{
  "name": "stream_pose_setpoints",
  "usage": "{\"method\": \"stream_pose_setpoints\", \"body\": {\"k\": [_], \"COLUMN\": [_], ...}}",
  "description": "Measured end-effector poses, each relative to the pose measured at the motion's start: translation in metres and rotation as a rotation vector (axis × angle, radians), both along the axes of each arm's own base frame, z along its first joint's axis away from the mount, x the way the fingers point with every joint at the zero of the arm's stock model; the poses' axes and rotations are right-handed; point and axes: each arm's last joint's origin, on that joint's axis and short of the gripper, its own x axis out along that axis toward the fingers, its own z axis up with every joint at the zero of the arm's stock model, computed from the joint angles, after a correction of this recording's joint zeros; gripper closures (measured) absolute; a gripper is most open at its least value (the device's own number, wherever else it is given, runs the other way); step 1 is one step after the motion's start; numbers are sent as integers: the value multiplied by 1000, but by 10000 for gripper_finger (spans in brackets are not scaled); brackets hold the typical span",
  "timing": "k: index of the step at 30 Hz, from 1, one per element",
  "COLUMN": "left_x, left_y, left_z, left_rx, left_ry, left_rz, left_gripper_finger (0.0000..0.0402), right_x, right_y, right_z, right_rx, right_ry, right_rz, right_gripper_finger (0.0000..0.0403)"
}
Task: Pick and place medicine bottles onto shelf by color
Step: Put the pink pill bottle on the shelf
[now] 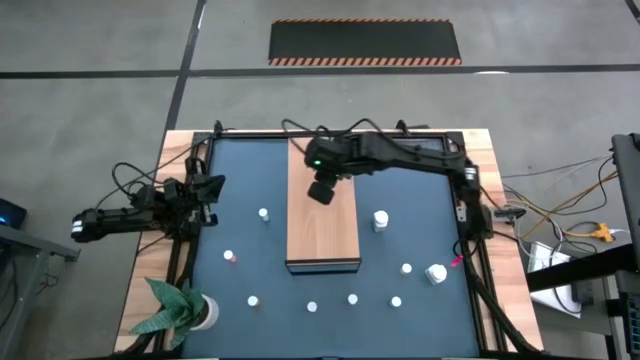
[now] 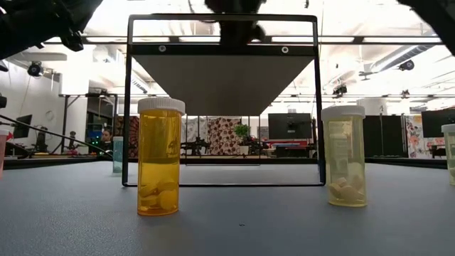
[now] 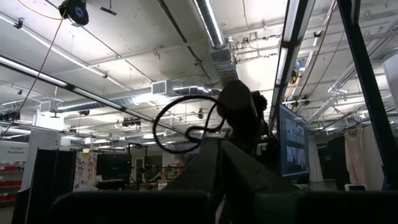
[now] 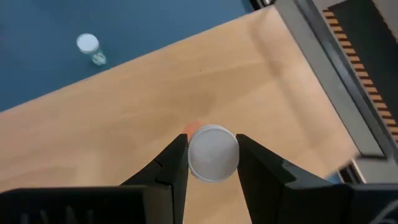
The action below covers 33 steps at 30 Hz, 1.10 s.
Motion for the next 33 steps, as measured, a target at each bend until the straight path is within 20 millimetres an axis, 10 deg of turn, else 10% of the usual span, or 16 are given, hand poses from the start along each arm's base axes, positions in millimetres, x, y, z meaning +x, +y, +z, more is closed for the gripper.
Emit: {"method": "stream_pose_setpoints", "body": {"k": [12,33], "left_x": [0,0], "left_y": [0,0], "left_z": [0,0], "left_rx": [1,7], "left_ry": [-4,-1], "left_rz": [0,5], "left_gripper_finger": [398,398], "right_x": [30,18], "right_y": [-15,-26], "right_z": [-28,-9], "right_rx": [-39,-67], "right_ry": [60,30], "right_rz": [51,65], "right_gripper_finger": [294,192]}}
